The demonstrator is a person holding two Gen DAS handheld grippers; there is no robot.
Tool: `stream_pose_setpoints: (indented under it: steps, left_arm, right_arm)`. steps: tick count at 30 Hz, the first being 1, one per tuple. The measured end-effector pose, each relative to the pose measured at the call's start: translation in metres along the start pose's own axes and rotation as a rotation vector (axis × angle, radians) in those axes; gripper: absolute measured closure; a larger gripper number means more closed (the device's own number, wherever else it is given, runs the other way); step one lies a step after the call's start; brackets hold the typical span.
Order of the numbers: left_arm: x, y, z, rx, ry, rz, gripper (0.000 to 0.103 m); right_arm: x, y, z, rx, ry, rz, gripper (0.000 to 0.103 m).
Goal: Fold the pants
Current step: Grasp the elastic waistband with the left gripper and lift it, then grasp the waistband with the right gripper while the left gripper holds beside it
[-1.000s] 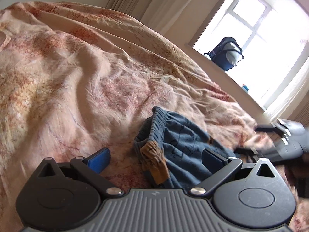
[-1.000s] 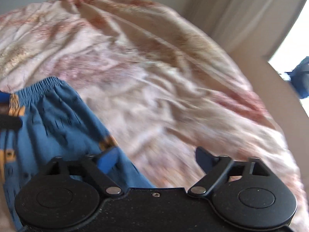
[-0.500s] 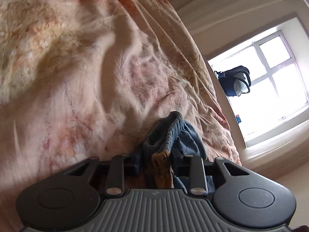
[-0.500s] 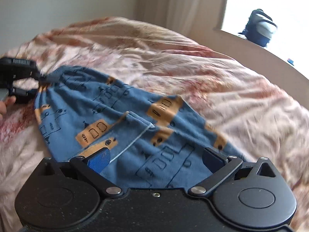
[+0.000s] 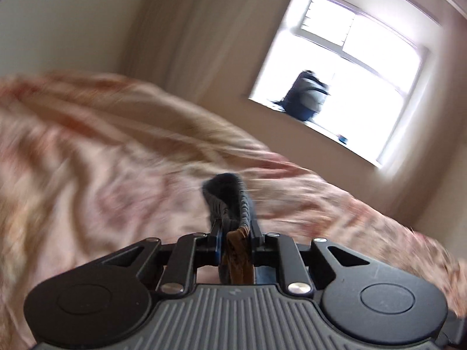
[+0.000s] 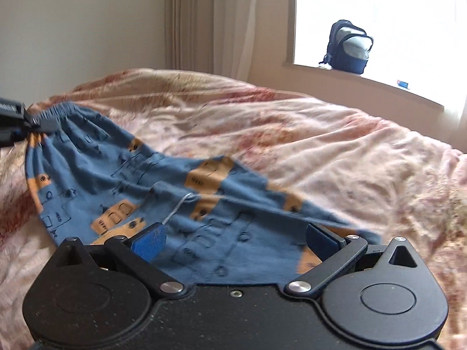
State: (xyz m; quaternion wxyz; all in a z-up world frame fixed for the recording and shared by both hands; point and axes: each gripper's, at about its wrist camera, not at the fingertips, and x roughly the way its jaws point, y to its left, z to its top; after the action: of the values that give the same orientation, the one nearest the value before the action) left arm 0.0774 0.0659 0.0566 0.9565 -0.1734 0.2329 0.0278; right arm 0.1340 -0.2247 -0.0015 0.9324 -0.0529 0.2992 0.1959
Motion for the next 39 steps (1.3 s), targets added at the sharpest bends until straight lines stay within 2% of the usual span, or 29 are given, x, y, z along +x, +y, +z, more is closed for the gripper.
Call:
stream_pose_setpoints:
  steps: [5,10,13,14,16,18,20,21,22,25,29,33,34,36,39]
  left_arm:
    - [-0.005,-0.100,-0.001,0.225,0.026,-0.118,0.084]
    - [0.015,-0.175,-0.036,0.276,0.141,-0.288,0.083]
    - [0.038,-0.208,-0.073,0.380,0.205,-0.273,0.080]
    - [0.047,-0.213,-0.087,0.415,0.232,-0.262,0.078]
    - [0.063,-0.219,-0.112,0.467,0.300,-0.255,0.065]
    - [0.066,-0.217,-0.129,0.506,0.337,-0.244,0.064]
    - [0.054,-0.212,-0.137,0.548,0.306,-0.247,0.056]
    - [0.047,-0.208,-0.138,0.568,0.277,-0.245,0.046]
    - [0.041,-0.207,-0.137,0.590,0.253,-0.236,0.042]
    - [0.032,-0.202,-0.135,0.679,0.235,-0.220,0.042]
    - [0.028,-0.196,-0.142,0.794,0.237,-0.197,0.044]
    - [0.022,-0.202,-0.151,0.917,0.241,-0.230,0.044]
    - [0.020,-0.204,-0.153,0.947,0.244,-0.236,0.044]
    - [0.023,-0.206,-0.159,0.977,0.248,-0.237,0.045]
    - [0.027,-0.206,-0.159,0.977,0.271,-0.228,0.060]
  right_arm:
    - [-0.028,-0.040,0.003,0.037,-0.060,-0.050,0.001]
    - [-0.056,-0.094,-0.005,0.114,-0.094,-0.128,0.001]
    - [-0.067,-0.118,-0.019,0.130,-0.084,-0.167,0.001]
    - [-0.070,-0.125,-0.024,0.135,-0.076,-0.176,0.001]
    - [-0.073,-0.135,-0.036,0.148,-0.058,-0.187,0.001]
    - [-0.074,-0.140,-0.045,0.165,-0.047,-0.192,0.001]
    - [-0.074,-0.145,-0.052,0.182,-0.044,-0.188,0.001]
    - [-0.073,-0.146,-0.054,0.187,-0.044,-0.181,0.001]
    - [-0.073,-0.146,-0.055,0.188,-0.045,-0.171,0.001]
    - [-0.068,-0.142,-0.047,0.177,-0.053,-0.111,0.001]
    - [-0.054,-0.130,-0.029,0.177,-0.026,0.092,0.001]
    - [-0.029,-0.121,-0.015,0.239,0.027,0.270,0.005]
    - [-0.023,-0.120,-0.013,0.251,0.042,0.295,0.010]
    - [-0.013,-0.117,-0.008,0.260,0.068,0.315,0.013]
    - [0.000,-0.114,-0.007,0.302,0.094,0.317,0.023]
